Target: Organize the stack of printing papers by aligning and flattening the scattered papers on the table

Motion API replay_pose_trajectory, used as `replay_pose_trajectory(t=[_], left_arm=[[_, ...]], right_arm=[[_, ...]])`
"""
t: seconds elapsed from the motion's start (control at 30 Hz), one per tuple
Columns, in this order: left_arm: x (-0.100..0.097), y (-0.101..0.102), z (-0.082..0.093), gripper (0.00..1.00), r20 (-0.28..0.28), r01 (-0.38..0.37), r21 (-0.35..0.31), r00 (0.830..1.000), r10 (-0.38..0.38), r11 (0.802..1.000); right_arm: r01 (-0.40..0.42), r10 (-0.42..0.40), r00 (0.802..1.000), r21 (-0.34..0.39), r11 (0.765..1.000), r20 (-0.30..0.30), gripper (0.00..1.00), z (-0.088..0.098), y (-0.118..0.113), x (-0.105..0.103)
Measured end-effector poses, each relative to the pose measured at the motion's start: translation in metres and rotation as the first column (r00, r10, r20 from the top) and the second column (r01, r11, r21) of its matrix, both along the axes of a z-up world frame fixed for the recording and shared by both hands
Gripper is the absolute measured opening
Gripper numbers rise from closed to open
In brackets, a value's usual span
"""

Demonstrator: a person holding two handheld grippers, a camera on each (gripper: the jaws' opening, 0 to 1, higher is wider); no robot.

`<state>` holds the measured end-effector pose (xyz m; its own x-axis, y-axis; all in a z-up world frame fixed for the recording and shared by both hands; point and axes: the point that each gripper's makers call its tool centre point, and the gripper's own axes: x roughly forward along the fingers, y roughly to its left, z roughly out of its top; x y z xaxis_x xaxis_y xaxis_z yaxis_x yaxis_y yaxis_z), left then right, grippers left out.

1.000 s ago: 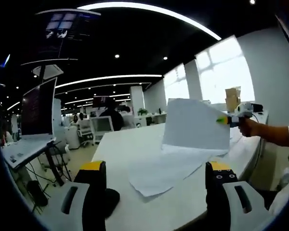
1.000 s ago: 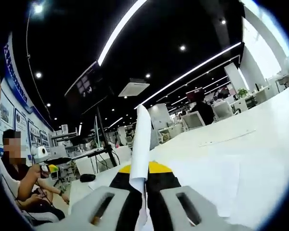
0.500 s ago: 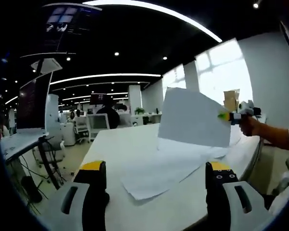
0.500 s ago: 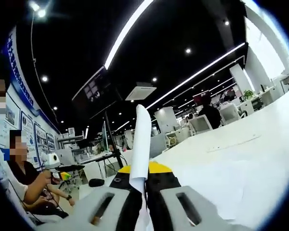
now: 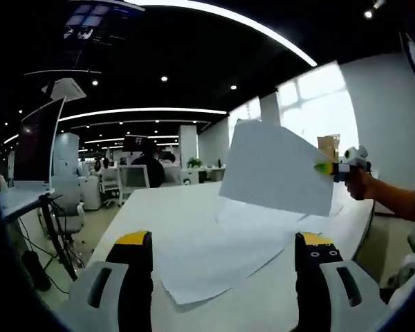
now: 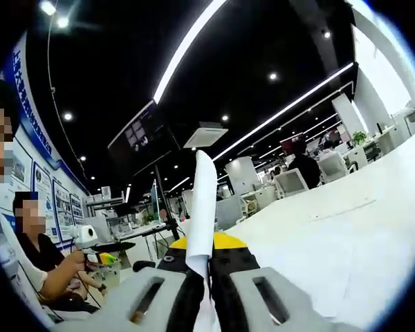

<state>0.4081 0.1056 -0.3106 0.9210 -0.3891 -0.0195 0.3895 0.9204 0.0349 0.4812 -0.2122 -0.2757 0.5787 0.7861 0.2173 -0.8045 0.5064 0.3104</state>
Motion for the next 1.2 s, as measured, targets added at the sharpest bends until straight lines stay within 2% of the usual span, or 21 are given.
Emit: replay_pose_trajectory(t=[0.8,1.13,1.2], left_arm=[[0.002,-0.005,0.001,0.87,0.003,0.014,-0.024,1.000,-0.014,1.000],[0.008,-0.010,0.001,0.87,-0.005,0.029,-0.012,1.000,-0.030,0.999],[0.010,-0.010,0.003,0.87,0.002,0.031,-0.021,1.000,-0.031,0.999]], right_arm=[[-0.043,0.043,0.999,0.044,0.998,0.003,0.00,0.015,0.004,-0.009],[-0.061,0.060,0.998,0.034,0.998,0.010,0.00,0.018,0.010,-0.014],[-0.070,0.069,0.998,0.053,0.996,0.010,0.00,0.021,0.012,-0.016]])
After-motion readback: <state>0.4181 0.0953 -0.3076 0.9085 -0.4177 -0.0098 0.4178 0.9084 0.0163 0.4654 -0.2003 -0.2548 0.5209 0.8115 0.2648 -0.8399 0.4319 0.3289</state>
